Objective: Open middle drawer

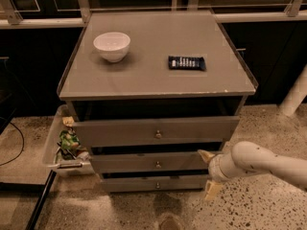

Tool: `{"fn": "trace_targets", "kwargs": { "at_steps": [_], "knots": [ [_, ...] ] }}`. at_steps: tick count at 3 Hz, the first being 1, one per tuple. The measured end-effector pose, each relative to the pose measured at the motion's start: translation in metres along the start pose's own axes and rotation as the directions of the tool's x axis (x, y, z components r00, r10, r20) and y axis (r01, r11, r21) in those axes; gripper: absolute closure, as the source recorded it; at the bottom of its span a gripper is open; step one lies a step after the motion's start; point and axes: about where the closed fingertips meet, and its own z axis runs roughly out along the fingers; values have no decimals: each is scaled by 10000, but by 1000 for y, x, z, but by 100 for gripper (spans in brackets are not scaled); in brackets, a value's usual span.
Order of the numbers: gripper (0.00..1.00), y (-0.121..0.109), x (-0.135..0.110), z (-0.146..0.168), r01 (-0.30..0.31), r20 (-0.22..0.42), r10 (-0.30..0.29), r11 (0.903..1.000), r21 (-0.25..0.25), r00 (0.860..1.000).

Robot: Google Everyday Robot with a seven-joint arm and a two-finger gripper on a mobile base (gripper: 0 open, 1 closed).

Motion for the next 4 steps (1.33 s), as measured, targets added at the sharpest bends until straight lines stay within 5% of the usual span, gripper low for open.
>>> {"fn": "trace_targets", "kwargs": {
  "at_steps": [4],
  "knots": [
    [0, -55, -19, 55, 883, 1472, -1095, 9857, 1434, 9830]
  ]
}}
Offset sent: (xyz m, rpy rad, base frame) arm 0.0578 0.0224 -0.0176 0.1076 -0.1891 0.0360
